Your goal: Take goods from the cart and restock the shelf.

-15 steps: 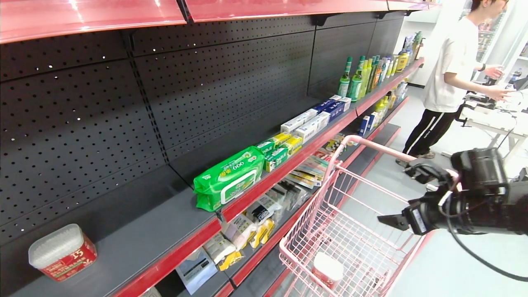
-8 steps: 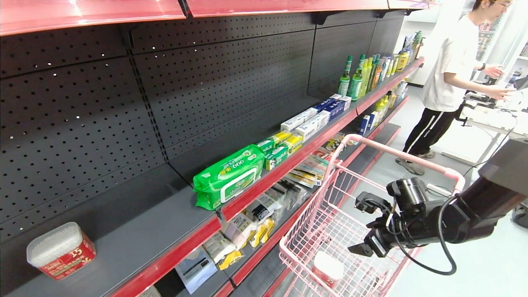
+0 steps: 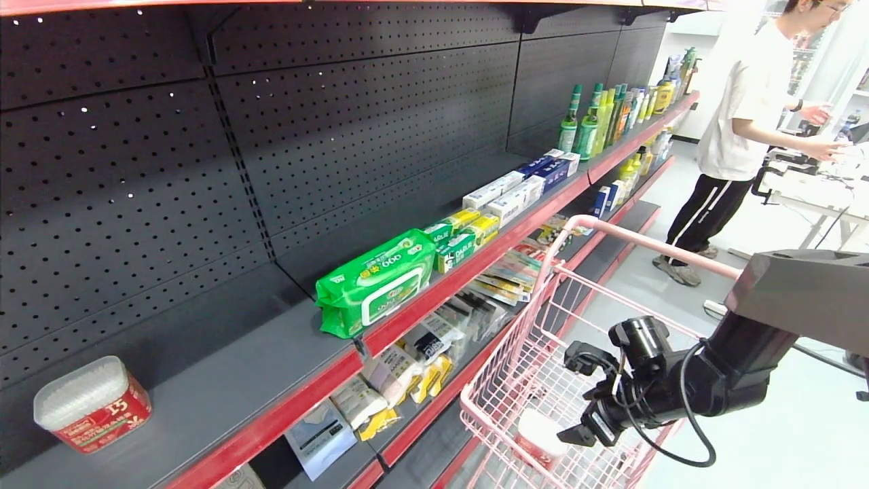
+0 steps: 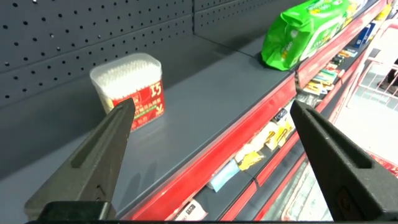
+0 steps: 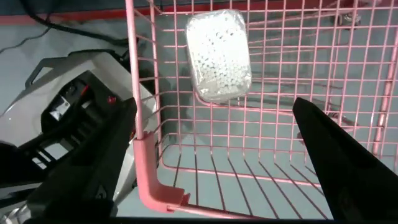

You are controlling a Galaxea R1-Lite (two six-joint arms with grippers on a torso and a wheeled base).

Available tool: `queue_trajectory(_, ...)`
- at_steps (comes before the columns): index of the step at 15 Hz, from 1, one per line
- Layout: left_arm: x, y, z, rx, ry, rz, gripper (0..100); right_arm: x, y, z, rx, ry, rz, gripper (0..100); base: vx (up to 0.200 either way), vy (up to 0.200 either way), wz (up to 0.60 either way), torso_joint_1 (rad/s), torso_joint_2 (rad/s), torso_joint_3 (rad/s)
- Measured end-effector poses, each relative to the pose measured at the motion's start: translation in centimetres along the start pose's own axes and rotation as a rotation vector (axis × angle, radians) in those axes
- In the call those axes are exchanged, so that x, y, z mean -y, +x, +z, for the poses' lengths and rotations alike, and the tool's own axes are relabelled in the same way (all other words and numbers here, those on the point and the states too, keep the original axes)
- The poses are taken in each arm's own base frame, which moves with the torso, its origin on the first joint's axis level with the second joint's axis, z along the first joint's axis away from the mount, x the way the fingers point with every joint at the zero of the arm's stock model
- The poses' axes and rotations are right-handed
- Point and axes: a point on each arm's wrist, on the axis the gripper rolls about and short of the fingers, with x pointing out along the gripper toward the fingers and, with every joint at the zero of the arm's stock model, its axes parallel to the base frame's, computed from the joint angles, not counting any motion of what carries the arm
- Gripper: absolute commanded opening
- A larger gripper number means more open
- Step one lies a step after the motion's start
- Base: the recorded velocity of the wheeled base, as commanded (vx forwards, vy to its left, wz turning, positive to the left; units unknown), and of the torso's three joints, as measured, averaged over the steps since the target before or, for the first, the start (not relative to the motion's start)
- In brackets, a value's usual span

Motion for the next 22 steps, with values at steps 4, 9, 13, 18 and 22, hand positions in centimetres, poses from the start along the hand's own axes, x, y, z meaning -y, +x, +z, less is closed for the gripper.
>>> queue_trajectory(4,0.0,0.0,0.0,0.000,0.000,0.000,100,-0.6,0.8,-0.1,-0.015,-0.017,0.022,100,0.000,0.000,0.00,-0.145,0.33,0.185)
queue_trajectory(9,0.0,0.0,0.0,0.001,0.002,0.000,100,-0.8,1.3,0.4,-0.004,-0.034,0.040,100,0.000,0.000,0.00,-0.148,0.34,0.189)
queue_trajectory(13,0.0,0.0,0.0,0.001,0.002,0.001,100,-0.7,1.6,0.7,0.015,-0.056,0.062,100,0.000,0.000,0.00,-0.117,0.29,0.155)
queue_trajectory(18,0.0,0.0,0.0,0.002,0.002,0.000,100,-0.4,2.2,0.8,0.026,-0.071,0.070,100,0.000,0.000,0.00,-0.039,0.09,0.054)
queue_trajectory(22,0.0,0.0,0.0,0.001,0.004,0.001,100,0.0,2.7,1.1,0.043,-0.071,0.087,100,0.000,0.000,0.00,-0.124,0.30,0.165)
